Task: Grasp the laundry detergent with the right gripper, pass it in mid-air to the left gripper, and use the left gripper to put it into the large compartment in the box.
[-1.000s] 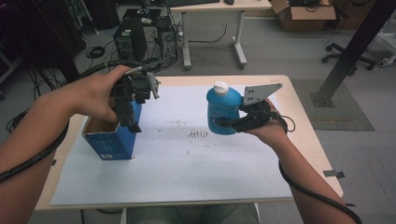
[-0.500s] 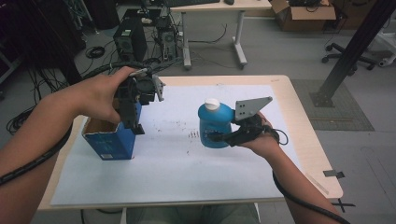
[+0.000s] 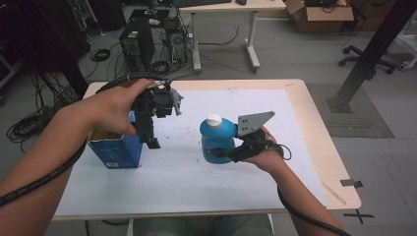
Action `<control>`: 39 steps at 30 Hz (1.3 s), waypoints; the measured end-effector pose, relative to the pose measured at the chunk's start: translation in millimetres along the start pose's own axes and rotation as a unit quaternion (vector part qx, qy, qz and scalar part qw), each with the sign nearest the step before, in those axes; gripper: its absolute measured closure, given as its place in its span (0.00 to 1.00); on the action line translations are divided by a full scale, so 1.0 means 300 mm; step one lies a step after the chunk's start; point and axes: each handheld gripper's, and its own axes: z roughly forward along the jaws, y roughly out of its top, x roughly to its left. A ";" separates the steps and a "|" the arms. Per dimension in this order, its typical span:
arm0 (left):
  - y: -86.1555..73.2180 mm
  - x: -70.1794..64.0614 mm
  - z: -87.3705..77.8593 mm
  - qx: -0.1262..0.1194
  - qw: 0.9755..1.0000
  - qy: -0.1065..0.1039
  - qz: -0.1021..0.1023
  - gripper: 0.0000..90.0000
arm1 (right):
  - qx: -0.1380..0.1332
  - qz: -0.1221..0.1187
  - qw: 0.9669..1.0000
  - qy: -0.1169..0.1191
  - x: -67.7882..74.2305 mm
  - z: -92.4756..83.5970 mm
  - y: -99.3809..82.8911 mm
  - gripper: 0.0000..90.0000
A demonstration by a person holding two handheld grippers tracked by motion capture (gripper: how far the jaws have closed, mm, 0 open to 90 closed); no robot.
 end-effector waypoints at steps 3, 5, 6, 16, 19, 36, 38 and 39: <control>0.005 -0.003 0.004 -0.001 1.000 -0.001 0.003 0.00 | 0.002 0.000 1.000 0.006 0.002 0.028 -0.010 0.49; 0.006 -0.005 0.006 -0.002 1.000 -0.002 0.004 0.00 | 0.002 0.001 1.000 0.011 0.003 0.048 -0.015 0.49; 0.007 -0.006 0.010 -0.006 1.000 -0.001 0.004 0.00 | 0.002 0.000 1.000 0.016 0.005 0.069 -0.018 0.49; 0.017 -0.005 0.032 -0.005 1.000 0.000 0.008 0.00 | -0.005 0.005 0.999 0.033 0.008 0.140 -0.022 0.50; 0.019 -0.007 0.030 -0.006 1.000 0.002 0.009 0.00 | -0.009 0.008 0.999 0.036 0.009 0.153 -0.022 0.49; 0.053 -0.004 0.043 -0.007 1.000 0.002 0.018 0.00 | -0.028 0.017 0.999 0.044 0.000 0.233 -0.016 0.50; 0.055 -0.004 0.045 -0.007 1.000 0.001 0.018 0.00 | -0.027 0.015 0.999 0.043 -0.001 0.236 -0.015 0.50; 0.058 -0.003 0.047 -0.007 1.000 0.000 0.019 0.00 | -0.027 0.015 0.999 0.043 -0.001 0.240 -0.013 0.50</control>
